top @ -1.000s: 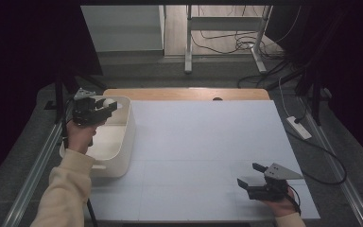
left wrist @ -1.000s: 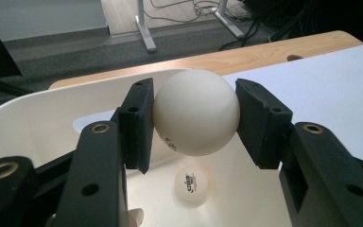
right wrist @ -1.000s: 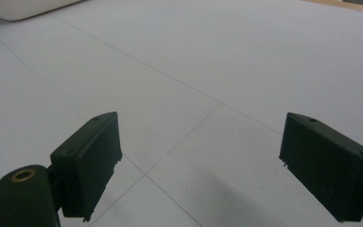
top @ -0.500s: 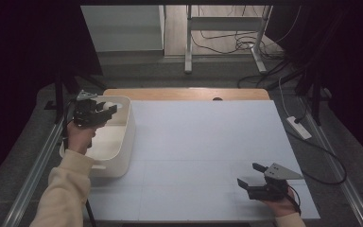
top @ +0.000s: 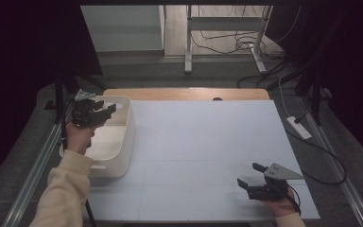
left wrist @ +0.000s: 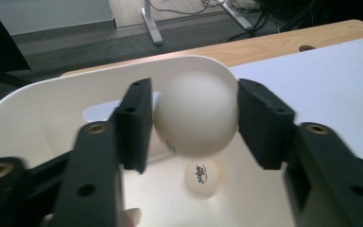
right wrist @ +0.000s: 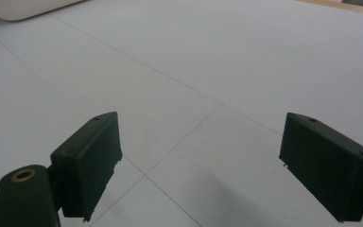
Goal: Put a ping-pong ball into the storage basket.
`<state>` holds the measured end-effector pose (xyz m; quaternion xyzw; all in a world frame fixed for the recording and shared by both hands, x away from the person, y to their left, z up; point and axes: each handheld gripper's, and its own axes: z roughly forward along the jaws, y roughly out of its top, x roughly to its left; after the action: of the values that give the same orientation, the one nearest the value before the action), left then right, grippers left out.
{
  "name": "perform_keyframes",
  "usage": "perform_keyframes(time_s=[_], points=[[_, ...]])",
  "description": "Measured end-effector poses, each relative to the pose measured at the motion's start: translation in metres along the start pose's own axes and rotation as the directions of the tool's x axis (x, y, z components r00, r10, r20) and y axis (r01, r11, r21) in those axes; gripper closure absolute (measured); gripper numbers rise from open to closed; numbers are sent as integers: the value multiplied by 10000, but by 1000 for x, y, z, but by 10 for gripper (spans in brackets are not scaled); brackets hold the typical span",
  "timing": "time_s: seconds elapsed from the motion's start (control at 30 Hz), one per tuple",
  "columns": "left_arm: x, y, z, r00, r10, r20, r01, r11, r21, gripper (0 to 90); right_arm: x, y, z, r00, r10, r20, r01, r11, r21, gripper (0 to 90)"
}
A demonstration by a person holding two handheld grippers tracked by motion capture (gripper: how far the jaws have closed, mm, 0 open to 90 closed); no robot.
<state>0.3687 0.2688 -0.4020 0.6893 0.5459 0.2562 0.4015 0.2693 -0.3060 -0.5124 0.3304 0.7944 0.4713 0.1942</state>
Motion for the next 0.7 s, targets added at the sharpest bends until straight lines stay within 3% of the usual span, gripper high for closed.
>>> perform_keyframes(time_s=[0.03,0.1,0.33,0.7], points=[[0,0,0,10000,-14,9,14,10000,24,330,0,0,0,10000,10,5,-10,10000,8,132],[-1,0,0,10000,-21,13,21,10000,22,265,0,0,0,10000,17,4,-17,10000,3,131],[-7,2,-6,9980,37,627,-25,9998,-190,214,0,0,0,10000,19,7,-19,10000,-1,131],[-20,1,-18,9859,287,1650,-210,9986,-485,188,0,0,1,10000,28,1,-28,10000,19,132]])
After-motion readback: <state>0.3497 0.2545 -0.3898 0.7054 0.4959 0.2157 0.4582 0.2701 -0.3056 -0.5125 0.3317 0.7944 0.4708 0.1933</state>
